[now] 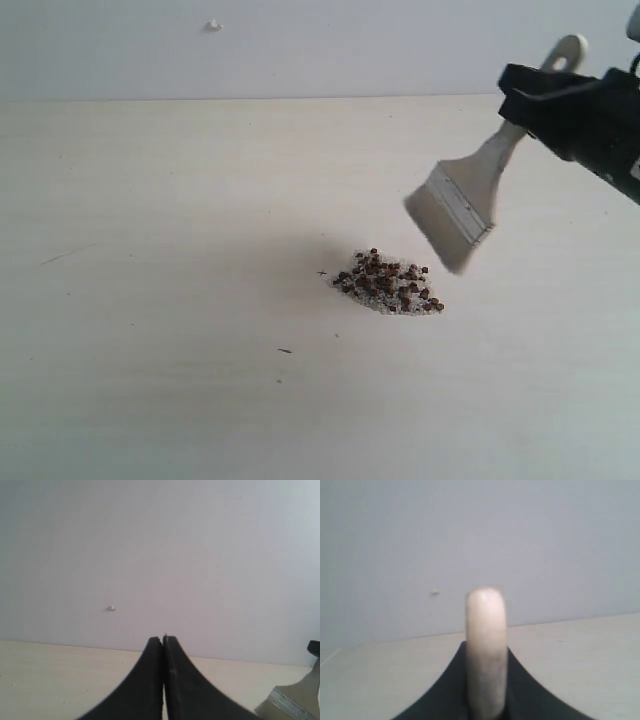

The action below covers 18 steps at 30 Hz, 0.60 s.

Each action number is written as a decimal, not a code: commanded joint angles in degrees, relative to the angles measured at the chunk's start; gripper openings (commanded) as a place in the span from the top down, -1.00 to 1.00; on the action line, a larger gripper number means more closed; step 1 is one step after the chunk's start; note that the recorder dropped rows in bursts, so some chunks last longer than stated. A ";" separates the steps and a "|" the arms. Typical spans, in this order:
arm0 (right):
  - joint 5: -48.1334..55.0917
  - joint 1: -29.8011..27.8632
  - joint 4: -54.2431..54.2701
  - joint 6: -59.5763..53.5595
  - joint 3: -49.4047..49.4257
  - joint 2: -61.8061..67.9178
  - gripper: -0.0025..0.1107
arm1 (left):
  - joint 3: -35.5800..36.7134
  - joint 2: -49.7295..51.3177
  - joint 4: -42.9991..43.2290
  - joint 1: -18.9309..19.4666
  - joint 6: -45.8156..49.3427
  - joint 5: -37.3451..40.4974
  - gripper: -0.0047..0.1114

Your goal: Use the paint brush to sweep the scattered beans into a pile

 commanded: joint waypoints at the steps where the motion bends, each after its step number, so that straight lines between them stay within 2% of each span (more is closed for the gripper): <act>1: -3.37 2.07 13.23 -9.74 6.11 -0.82 0.96 | 0.29 -0.35 0.23 0.05 -0.17 -0.02 0.92; 9: -4.23 8.42 26.45 -16.55 8.17 -0.55 0.96 | 0.29 -0.35 0.23 0.05 -0.17 -0.02 0.92; 18: -3.40 10.12 30.73 -18.12 8.17 -0.18 0.96 | 0.29 -0.35 0.23 0.05 -0.17 -0.02 0.92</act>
